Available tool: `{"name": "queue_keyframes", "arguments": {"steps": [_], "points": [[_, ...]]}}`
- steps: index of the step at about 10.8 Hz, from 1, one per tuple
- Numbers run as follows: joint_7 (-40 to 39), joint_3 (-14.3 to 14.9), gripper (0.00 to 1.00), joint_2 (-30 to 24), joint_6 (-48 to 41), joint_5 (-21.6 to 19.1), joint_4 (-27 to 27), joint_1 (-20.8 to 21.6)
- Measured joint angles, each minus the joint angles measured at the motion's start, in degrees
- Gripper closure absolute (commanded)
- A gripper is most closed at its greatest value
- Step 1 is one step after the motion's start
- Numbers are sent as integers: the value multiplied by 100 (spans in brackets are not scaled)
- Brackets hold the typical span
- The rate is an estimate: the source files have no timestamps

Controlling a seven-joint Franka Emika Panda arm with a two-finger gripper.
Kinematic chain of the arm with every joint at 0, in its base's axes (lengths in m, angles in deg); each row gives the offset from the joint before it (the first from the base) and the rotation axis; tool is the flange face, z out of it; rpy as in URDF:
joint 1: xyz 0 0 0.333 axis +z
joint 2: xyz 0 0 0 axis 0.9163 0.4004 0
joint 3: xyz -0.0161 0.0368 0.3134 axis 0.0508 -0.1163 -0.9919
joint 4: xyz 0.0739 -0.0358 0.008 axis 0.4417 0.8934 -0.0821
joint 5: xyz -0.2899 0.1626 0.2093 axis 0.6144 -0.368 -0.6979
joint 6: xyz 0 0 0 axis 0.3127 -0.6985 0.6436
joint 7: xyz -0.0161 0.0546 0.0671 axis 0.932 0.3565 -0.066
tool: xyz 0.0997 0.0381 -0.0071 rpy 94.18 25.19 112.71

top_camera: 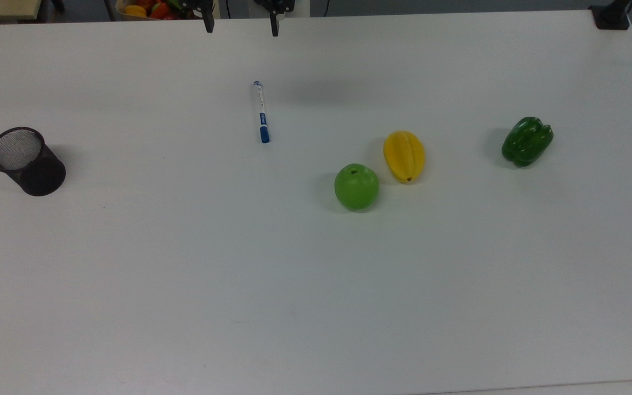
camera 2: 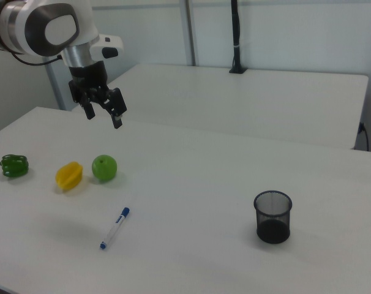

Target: Place marker

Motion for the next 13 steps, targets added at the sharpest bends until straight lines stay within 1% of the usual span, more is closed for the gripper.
{"name": "queue_keyframes", "arguments": {"steps": [1,11,13], "points": [[-22,41,0,0,0,0,1,34],[-23,66,0,0,0,0,1,34],[-23,150,0,-2,0,0,0,34]]}}
